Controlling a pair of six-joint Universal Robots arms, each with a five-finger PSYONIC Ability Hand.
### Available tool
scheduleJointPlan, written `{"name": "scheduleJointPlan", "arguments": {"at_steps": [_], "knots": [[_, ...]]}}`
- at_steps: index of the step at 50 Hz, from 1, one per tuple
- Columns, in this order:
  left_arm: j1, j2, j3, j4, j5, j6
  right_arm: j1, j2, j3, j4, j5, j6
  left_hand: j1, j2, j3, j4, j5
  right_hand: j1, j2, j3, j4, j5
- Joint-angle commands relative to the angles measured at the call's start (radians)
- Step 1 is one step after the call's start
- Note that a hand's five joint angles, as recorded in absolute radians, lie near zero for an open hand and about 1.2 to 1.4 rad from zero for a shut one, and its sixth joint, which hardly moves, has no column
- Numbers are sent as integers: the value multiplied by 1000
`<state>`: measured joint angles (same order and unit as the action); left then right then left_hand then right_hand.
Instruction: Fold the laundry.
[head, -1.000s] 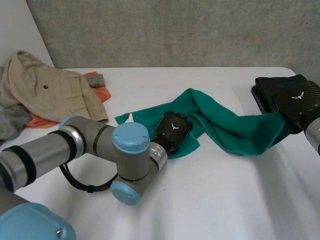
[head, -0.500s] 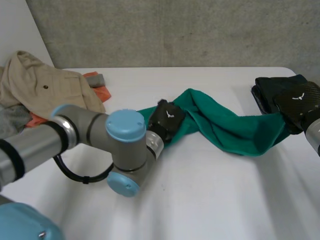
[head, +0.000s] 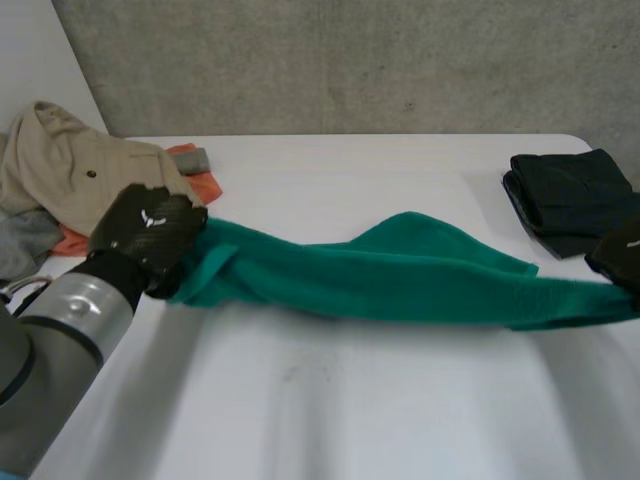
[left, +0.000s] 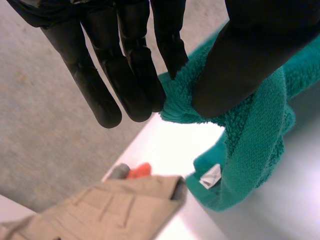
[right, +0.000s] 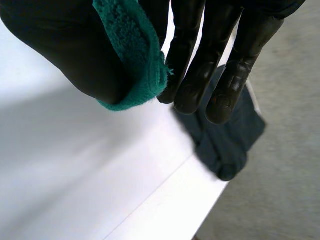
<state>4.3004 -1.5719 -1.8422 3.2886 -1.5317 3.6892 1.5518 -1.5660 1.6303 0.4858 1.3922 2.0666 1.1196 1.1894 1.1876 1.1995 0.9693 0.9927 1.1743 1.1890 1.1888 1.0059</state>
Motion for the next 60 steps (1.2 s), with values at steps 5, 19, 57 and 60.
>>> {"name": "scheduleJointPlan", "arguments": {"at_steps": [5, 19, 57, 60], "knots": [[70, -304, 154, -47, 123, 25, 40, 322, -114, -186, 51, 44, 277, 207, 209, 197, 252, 404, 222, 207, 207, 216], [84, -599, 963, 434, 122, 115, 198, 468, -648, -870, 218, 181, 277, 207, 209, 197, 252, 404, 222, 207, 207, 216], [171, -401, -94, 573, 392, 156, 76, 362, 138, -762, 44, 250, 277, 207, 209, 197, 252, 404, 222, 207, 207, 216], [213, -336, -135, 531, 392, 242, 68, 327, 160, -748, 31, 289, 277, 207, 209, 197, 252, 404, 222, 207, 207, 216]]}}
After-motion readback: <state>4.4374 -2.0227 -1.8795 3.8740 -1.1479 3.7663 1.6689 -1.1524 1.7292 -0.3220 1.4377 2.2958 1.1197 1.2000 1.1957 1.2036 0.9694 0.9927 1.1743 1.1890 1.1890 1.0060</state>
